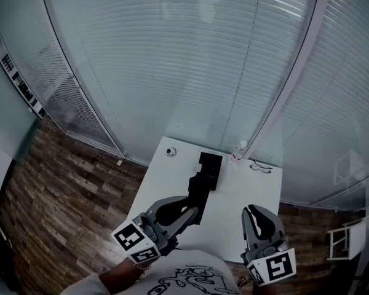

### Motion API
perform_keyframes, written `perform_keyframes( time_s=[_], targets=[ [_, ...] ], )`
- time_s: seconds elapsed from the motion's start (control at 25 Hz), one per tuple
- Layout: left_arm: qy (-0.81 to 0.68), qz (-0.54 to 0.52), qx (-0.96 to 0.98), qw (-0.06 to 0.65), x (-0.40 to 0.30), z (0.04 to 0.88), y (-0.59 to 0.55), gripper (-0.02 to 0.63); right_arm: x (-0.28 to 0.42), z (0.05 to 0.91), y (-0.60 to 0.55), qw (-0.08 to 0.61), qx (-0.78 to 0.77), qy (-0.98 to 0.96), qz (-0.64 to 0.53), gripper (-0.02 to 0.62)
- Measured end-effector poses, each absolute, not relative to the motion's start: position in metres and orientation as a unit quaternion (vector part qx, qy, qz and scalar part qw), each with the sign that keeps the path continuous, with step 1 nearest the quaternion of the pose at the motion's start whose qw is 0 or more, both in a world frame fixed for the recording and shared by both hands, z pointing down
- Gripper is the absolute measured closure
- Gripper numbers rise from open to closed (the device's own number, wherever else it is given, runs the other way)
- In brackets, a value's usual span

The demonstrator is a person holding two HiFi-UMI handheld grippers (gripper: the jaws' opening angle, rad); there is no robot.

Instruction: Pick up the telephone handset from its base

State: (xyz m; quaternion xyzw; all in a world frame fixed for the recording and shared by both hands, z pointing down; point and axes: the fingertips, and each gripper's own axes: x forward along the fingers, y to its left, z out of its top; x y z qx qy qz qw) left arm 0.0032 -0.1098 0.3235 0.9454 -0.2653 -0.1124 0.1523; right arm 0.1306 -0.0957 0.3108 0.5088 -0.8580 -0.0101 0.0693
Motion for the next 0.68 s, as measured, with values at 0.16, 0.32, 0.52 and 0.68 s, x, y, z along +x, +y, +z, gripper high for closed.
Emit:
perform_keyframes(
  time_s=[0.16,0.32,0.52,0.68],
  targets=[
    [-0.268,-0.112,0.944,0.158,0.003,0.323,-0.107,0.535,0.134,0.31,-0.093,0.065,0.512,-0.857,-0.005,0.563],
    [-0.271,-0.11,0.943,0.157,0.004,0.325,-0.105,0.535,0.136,0.312,-0.091,0.066,0.512,-0.857,-0.005,0.563],
    [-0.271,-0.111,0.943,0.159,0.008,0.324,-0.101,0.535,0.14,0.307,-0.088,0.063,0.513,-0.856,-0.008,0.563],
    [-0.271,-0.111,0.943,0.159,0.011,0.321,-0.101,0.535,0.144,0.304,-0.088,0.065,0.513,-0.856,-0.009,0.563]
  ],
)
